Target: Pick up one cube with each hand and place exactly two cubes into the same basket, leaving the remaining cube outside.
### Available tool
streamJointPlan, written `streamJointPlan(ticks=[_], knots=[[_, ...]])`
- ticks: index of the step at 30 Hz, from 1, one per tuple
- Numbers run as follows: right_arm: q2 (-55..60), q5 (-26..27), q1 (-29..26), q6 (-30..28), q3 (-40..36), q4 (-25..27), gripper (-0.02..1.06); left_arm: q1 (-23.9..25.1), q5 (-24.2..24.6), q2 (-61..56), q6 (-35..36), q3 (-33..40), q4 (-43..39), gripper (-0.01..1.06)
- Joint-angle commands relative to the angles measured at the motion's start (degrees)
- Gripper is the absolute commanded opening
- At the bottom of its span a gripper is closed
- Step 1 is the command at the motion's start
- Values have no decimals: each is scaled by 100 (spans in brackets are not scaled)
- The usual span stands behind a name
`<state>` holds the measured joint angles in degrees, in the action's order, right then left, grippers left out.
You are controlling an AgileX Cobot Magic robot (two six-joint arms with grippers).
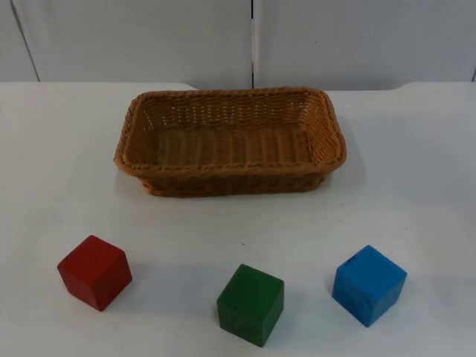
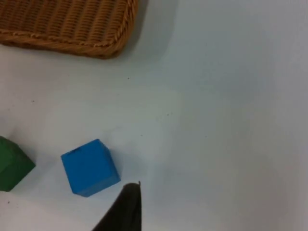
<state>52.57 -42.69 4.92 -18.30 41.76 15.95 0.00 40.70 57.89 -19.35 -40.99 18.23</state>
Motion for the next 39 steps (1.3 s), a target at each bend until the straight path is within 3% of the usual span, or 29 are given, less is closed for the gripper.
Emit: streamJointPlan(ticks=[1, 5, 13, 23, 32, 39], knots=[[10, 38, -14, -251, 120, 231, 105, 9, -66, 133, -400, -94, 360, 105], [55, 11, 40, -440, 279, 367, 105, 9, -113, 362, -845, -103, 691, 105], [606, 119, 883, -558, 846, 356, 105, 0, -113, 961, -1740, -103, 1440, 105], [1687, 269, 2142, -558, 1282, 323, 105, 0, -122, 1412, -1952, -103, 1499, 105], [2609, 445, 3206, -504, 1336, -330, 105, 0, -221, 1711, -2293, -103, 1577, 105], [3061, 603, 3757, -504, 1336, -547, 105, 0, -304, 1997, -2414, -103, 1590, 105]])
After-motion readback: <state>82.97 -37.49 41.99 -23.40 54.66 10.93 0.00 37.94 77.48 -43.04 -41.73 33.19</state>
